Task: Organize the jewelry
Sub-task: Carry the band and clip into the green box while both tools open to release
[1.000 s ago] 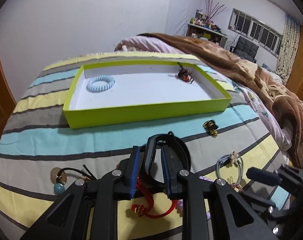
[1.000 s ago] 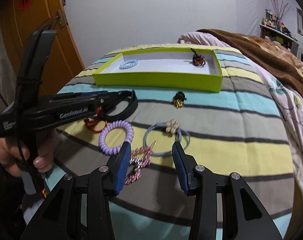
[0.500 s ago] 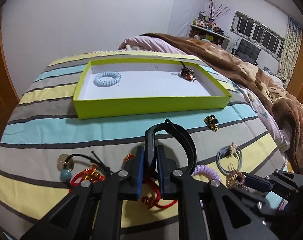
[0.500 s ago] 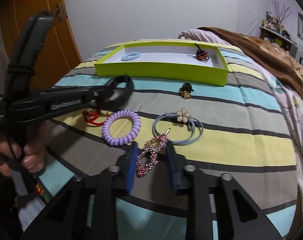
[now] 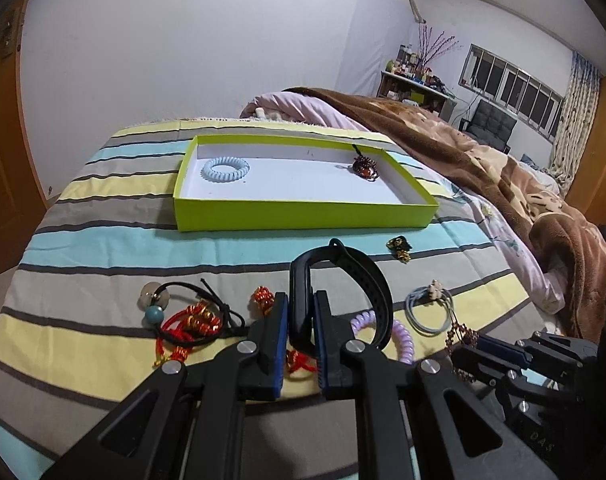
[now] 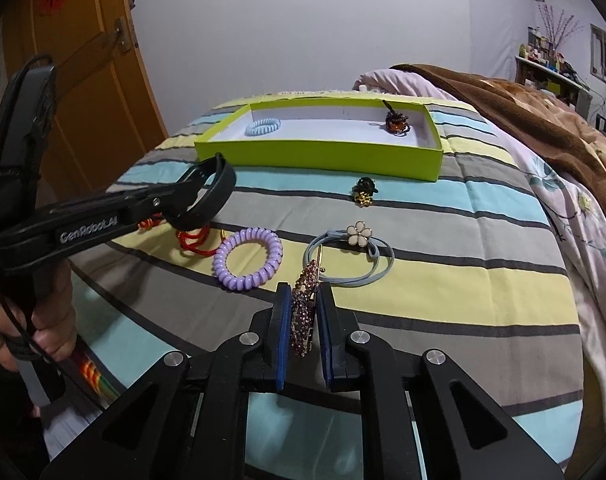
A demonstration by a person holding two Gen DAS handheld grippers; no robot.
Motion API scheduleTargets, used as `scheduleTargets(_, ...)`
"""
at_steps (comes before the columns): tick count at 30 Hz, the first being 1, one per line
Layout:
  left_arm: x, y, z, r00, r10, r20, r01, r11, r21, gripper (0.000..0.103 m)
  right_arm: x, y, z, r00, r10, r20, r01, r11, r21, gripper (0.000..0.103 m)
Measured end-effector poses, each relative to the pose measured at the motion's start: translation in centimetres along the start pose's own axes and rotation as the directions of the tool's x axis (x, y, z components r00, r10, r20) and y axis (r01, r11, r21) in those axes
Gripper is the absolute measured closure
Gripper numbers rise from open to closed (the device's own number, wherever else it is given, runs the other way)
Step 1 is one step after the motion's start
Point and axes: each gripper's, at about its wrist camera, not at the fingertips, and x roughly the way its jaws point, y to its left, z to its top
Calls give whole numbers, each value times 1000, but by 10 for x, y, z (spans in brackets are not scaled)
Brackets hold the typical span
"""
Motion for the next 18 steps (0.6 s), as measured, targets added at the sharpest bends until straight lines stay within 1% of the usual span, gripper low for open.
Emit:
scheduleTargets(8,-26,-9,1,999,0,51,0,1000,5,90,-25,-1,11,997,-12,71,12,1000,2,90)
scheduleTargets(18,-41,-13,5,995,26,98,-27,1000,10,90,-38,-6,20,993,-30,117,30,1000,3,90)
